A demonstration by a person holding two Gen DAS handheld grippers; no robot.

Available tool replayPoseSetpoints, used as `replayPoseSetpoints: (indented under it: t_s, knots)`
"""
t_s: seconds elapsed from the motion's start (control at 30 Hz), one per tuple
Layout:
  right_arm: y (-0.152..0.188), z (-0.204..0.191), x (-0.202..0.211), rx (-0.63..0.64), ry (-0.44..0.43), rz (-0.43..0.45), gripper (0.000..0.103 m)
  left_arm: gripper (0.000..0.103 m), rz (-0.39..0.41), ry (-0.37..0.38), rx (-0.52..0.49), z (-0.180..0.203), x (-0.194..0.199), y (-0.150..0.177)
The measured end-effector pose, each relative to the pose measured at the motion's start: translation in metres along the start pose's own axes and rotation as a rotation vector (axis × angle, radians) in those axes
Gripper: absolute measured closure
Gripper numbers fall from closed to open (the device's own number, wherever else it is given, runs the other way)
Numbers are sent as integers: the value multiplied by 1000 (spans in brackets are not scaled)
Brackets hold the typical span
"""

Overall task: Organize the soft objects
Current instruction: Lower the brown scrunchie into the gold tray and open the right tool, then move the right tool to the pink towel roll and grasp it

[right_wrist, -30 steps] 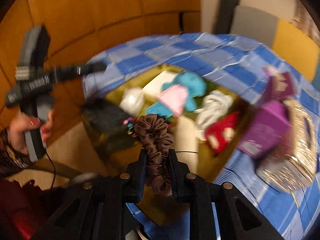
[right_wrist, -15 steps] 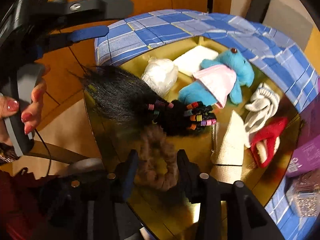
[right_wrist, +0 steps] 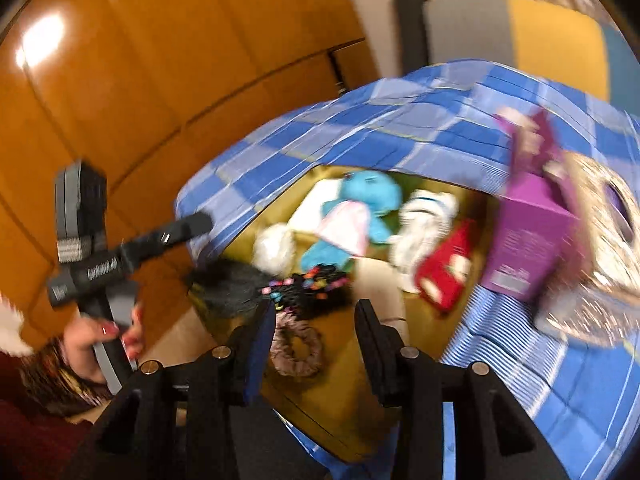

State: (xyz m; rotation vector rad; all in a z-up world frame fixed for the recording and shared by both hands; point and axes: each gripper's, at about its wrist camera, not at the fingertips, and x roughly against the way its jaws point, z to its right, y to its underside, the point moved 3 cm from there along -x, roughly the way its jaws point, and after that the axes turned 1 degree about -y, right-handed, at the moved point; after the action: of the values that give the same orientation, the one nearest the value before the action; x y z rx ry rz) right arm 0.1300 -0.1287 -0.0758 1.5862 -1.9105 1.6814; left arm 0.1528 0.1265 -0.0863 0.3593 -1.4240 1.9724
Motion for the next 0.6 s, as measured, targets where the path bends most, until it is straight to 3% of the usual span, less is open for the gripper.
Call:
replayPoseSetpoints:
  t_s: [0.6]
  knots:
    - [71,141,73,-337,273,22,62,2,-106,149,-125,81,-16,30]
